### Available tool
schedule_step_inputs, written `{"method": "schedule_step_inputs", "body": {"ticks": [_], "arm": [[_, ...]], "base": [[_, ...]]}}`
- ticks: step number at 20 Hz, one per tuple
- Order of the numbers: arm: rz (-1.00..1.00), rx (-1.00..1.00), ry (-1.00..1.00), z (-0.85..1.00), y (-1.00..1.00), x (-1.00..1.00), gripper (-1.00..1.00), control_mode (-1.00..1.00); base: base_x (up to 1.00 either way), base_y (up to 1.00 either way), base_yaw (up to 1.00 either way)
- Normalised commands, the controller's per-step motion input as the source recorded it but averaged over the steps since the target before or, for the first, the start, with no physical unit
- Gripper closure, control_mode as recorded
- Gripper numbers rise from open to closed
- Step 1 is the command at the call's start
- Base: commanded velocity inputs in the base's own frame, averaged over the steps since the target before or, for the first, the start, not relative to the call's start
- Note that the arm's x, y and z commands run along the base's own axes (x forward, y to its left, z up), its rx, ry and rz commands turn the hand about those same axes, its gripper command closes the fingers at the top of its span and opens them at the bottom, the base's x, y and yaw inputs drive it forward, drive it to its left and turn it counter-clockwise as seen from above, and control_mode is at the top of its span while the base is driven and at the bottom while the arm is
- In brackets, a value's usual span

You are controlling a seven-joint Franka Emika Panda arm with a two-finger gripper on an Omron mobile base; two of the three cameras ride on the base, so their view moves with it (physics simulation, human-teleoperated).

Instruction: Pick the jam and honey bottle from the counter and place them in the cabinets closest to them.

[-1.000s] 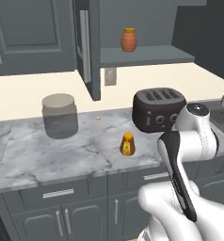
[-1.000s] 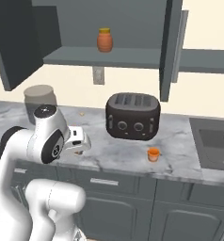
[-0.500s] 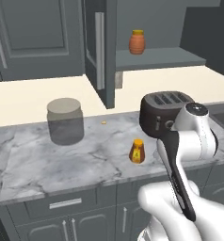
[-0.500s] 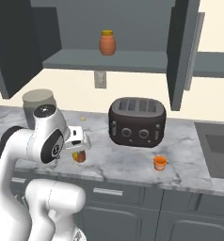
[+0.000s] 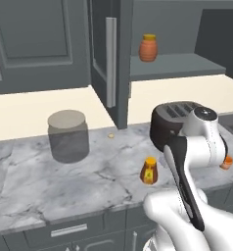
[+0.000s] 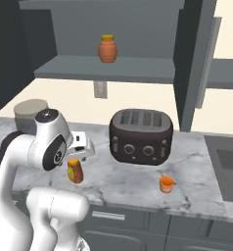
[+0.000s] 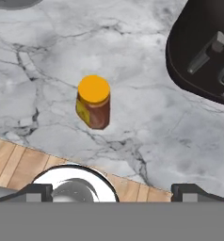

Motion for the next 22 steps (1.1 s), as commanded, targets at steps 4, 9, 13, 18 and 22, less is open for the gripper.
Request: {"method": "schedule_step_inputs", "body": {"ticks": [4, 9, 13, 18, 22], "arm": [[0.00, 0.00, 0.00, 0.00, 0.00, 0.00, -1.00, 1.00], [0.00, 0.01, 0.01, 0.00, 0.03, 0.00, -1.00, -1.00], [0.00, 0.05, 0.02, -0.09, 0.16, 0.00, -1.00, -1.00], [0.00, 0.03, 0.04, -0.21, 0.19, 0.01, -1.00, -1.00], [0.02, 0.01, 0.02, -0.23, 0.15, 0.11, -1.00, -1.00]], "base": [[0.37, 0.02, 0.00], [0.00, 0.00, 0.00], [0.00, 0.00, 0.00], [0.00, 0.00, 0.00], [0.00, 0.00, 0.00]]}}
